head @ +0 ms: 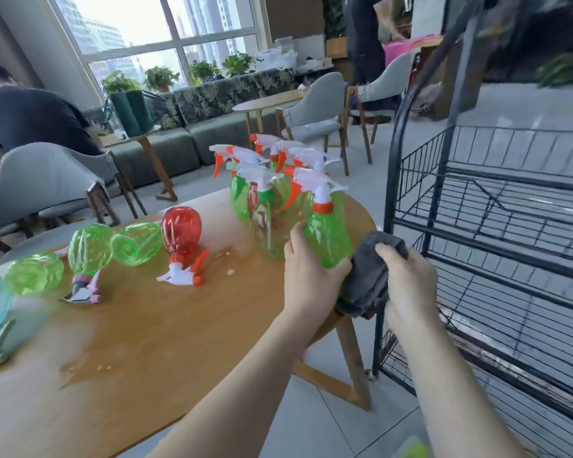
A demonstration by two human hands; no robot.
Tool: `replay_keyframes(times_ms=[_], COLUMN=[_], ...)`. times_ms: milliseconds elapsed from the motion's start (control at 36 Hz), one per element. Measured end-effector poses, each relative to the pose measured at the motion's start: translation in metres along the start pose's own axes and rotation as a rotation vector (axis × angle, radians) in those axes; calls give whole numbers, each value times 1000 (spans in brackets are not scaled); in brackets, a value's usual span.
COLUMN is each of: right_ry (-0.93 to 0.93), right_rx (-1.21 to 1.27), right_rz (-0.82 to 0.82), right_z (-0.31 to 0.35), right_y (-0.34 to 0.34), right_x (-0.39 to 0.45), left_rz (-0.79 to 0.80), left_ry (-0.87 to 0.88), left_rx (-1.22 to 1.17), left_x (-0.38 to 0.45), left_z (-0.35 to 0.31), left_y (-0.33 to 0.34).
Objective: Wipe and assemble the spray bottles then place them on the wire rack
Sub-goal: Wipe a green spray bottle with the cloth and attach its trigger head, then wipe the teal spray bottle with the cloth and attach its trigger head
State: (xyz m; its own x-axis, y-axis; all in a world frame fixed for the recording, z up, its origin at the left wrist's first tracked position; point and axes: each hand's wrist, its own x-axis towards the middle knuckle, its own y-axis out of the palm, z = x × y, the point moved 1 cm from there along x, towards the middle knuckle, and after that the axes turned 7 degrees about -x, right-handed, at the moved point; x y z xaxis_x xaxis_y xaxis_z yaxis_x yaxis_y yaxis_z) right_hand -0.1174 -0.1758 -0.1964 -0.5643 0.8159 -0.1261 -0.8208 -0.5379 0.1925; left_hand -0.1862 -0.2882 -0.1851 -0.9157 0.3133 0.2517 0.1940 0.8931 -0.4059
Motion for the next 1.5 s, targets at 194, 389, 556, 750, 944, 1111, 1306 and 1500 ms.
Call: replay_keyframes(times_ms=[194,389,556,750,944,1111,1306,1500], right_ry=[20,-5,-113,-238,-291,-366,-367,-339], right_rx=[37,94,-5,-118,-210,-311,-386,-402], right_rz=[21,52,166,338,554,715,895,957], right_z=[-5,-10,-3,2,-16,-36,-58,-80], right_y=[-12,-16,-9,24,98,171,246,304], right_x=[16,20,8,-32,-87,-137,-189,-227], left_rz=[-22,-37,16,-34,-193,-337,-491,-548], left_ry=[-21,-61,-136,-141,-129,-149,-233,-459], left_rx=[-9,-8,3,42,14,106,328,545], left_x=[15,19,12,-19,-47,-66,-76,-64], left_z=[-4,-11,-11,3,40,69,109,159], left_y=[23,29,21,-36,-128,-219,-320,-403])
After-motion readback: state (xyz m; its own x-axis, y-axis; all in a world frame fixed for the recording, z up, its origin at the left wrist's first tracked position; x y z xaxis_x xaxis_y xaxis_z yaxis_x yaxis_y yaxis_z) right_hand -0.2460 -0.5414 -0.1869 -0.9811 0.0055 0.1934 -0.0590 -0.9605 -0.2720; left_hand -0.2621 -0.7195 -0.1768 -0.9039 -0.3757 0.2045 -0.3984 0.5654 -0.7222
